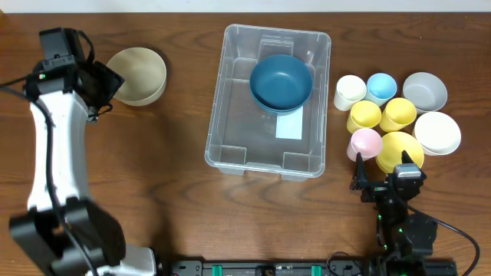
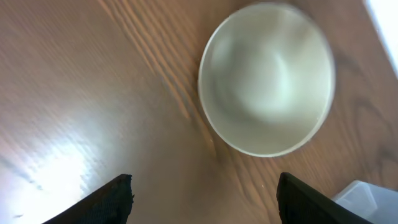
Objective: Pack container
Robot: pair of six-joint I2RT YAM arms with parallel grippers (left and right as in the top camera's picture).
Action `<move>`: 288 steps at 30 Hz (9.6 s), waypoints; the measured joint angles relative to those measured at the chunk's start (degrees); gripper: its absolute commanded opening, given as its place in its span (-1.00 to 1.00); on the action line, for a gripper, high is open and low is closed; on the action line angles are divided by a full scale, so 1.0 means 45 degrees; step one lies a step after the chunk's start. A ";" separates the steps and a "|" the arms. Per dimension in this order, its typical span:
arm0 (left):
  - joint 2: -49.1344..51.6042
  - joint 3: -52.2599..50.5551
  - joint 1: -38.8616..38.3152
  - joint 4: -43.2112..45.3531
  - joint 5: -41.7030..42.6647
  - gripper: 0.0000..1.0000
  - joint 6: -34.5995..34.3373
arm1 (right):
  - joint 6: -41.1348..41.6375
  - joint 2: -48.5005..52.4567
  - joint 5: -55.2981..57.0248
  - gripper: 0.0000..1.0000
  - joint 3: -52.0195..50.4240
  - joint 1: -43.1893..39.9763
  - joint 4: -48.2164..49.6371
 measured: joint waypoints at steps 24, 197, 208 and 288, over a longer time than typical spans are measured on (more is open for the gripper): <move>0.4041 -0.0107 0.0452 0.2458 0.2239 0.11 -0.0408 | 0.0000 0.0000 0.0000 0.98 0.0000 0.0000 0.0000; -0.0529 -0.0724 -0.8918 -0.3288 -0.4401 -0.88 0.0495 | 0.0000 0.0000 0.0000 0.98 0.0000 0.0000 -0.0005; -0.0529 -0.2200 -0.8374 -0.2108 -0.4308 -0.88 0.0495 | 0.0000 0.0000 0.0000 0.99 0.0000 0.0000 0.0000; -0.0529 -0.2210 -0.2807 -0.1826 -0.3701 0.96 0.1792 | 0.0000 0.0000 -0.0049 0.99 0.0000 0.0005 0.0952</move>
